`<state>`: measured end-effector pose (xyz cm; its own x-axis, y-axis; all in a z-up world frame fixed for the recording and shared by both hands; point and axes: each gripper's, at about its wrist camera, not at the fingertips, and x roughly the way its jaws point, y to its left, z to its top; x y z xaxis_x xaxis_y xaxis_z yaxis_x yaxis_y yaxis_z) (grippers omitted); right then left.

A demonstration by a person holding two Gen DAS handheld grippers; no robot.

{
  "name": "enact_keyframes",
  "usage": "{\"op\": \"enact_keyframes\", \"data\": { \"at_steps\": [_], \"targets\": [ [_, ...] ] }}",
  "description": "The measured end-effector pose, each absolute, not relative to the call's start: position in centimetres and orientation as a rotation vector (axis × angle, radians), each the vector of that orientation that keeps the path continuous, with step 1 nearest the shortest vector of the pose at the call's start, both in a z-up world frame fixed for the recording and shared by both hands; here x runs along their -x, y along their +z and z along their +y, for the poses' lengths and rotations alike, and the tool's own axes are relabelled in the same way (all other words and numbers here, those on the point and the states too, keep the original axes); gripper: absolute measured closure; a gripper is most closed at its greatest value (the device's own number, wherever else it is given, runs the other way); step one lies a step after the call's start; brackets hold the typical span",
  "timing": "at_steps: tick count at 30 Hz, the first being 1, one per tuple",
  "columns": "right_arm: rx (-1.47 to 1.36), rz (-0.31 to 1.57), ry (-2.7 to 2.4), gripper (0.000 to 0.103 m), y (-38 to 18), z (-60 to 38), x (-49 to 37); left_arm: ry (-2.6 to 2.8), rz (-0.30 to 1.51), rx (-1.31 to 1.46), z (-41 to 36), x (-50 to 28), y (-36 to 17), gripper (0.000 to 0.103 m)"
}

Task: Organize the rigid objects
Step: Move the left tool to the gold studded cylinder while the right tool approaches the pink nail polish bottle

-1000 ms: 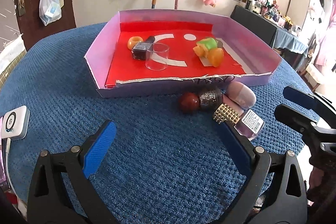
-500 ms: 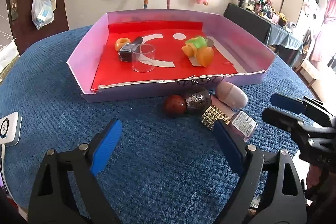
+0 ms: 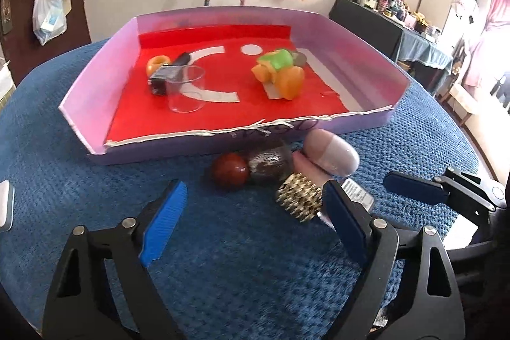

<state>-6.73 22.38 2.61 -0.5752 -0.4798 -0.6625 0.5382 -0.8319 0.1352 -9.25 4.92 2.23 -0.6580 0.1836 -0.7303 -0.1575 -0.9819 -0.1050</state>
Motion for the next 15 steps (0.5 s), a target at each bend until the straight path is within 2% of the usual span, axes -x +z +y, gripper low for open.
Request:
{"op": "enact_keyframes", "data": {
  "at_steps": [10, 13, 15],
  "targets": [
    [-0.973, 0.118, -2.342, 0.054, 2.1, 21.8, 6.9, 2.72, -0.079, 1.206, 3.4, 8.5, 1.9, 0.015],
    [-0.974, 0.126, -2.336, 0.054, 2.0, 21.5, 7.0, 2.816, 0.009, 1.263, 2.4, 8.0, 1.4, 0.016],
    [-0.975, 0.127, -2.333, 0.054, 1.9, 21.3, 7.2, 2.802, -0.052, 1.302, 1.3, 7.9, 0.9, 0.016]
  ]
}}
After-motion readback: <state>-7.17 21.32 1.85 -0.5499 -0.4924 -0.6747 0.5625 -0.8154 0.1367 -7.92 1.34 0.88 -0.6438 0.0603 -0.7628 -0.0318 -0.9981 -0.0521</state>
